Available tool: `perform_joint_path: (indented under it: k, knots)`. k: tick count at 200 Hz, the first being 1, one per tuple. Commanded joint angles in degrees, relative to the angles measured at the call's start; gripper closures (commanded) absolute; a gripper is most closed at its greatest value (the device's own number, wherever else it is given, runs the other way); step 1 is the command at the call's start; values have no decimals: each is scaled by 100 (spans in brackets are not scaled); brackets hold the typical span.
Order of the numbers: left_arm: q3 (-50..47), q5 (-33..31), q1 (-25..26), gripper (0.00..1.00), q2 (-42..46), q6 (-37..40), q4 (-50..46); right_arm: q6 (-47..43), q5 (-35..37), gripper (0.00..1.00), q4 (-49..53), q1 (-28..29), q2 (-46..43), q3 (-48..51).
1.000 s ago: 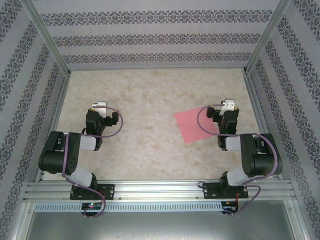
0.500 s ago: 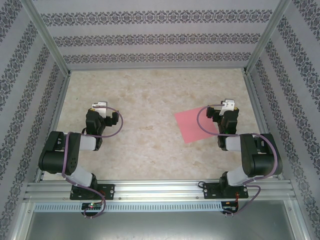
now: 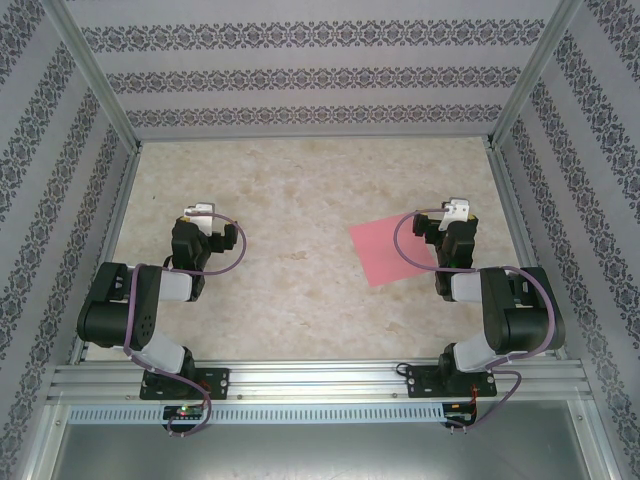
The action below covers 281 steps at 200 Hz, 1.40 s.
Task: Fold a paper plane with a square sheet of paper (pick it up from the middle)
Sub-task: Move the square sheet of paper to the center of the table.
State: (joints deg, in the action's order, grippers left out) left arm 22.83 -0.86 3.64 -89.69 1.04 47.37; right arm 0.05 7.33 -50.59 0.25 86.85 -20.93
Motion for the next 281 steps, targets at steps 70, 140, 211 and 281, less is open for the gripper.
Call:
perform_joint_path:
  k: [70,140,211,281]
  knots:
    - [-204,31,-69,0,442,31,229,-141,-311,2,-416,1,-160,97]
    - [88,-4,-109,0,2530,-169,-1971,534,448,2,3629,296,-1916,-949]
    - [647,-133,-109,0,3798,-2117,-3905,2560,-2442,2,7020,284,-2057,-2512]
    - [1290,1692,-109,0,3085,-3136,-5185,3149,-1444,10,7687,2110,-1437,-2536]
